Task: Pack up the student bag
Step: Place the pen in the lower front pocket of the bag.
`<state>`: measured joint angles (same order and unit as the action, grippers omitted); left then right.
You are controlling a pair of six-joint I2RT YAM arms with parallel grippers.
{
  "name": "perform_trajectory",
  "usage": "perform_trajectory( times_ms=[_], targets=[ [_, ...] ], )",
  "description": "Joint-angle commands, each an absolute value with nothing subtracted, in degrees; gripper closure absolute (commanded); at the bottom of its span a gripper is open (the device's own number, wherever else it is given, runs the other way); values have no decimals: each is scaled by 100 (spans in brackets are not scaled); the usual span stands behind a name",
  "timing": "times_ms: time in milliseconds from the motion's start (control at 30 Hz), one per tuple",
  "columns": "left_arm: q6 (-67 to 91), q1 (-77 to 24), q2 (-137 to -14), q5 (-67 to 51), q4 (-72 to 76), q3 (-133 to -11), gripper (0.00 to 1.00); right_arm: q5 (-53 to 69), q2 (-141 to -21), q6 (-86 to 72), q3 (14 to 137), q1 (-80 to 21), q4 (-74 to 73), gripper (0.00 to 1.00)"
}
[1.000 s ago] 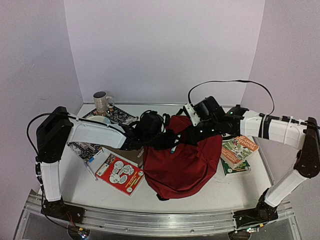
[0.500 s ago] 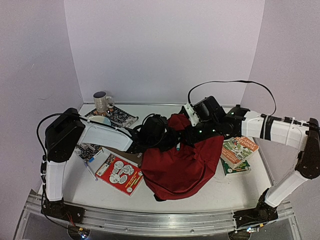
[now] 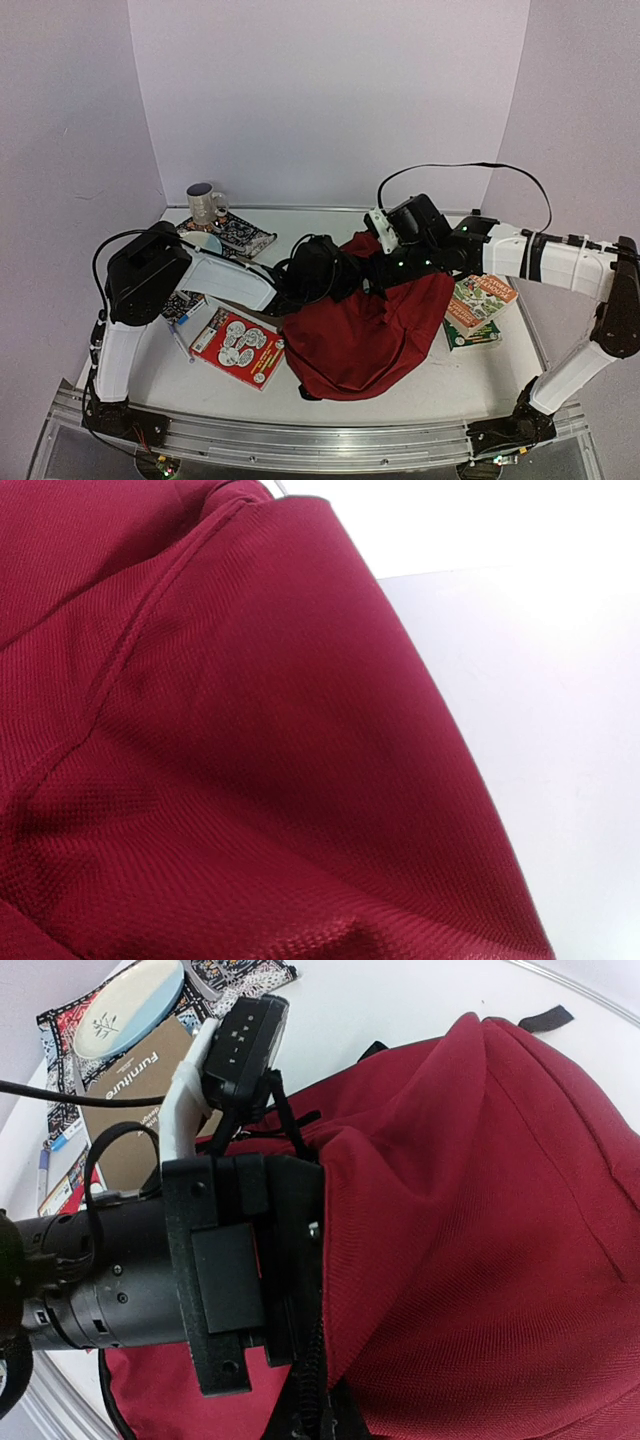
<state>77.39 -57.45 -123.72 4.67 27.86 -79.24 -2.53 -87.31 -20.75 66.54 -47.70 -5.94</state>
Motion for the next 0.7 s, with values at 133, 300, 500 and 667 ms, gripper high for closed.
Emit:
perform_trajectory(
  times_ms=[133, 300, 500, 667],
  targets=[
    [7603, -5581, -12189, 832, 3319, -7939, 50, -72, -8613, -2084, 6635, -4898, -571, 100],
    [7354, -5607, -11884, 877, 3336, -7614, 37, -308, -8663, -2040, 6661, -4898, -572, 100],
    [6909, -5656, -11574, 769, 3342, -7373, 38, -442, -8772, -2023, 6680, -4895, -580, 100],
    [6214, -5702, -11099, 859, 3332, -6817, 38, -695, -8943, -2038, 6634, -4881, -589, 100]
  ],
)
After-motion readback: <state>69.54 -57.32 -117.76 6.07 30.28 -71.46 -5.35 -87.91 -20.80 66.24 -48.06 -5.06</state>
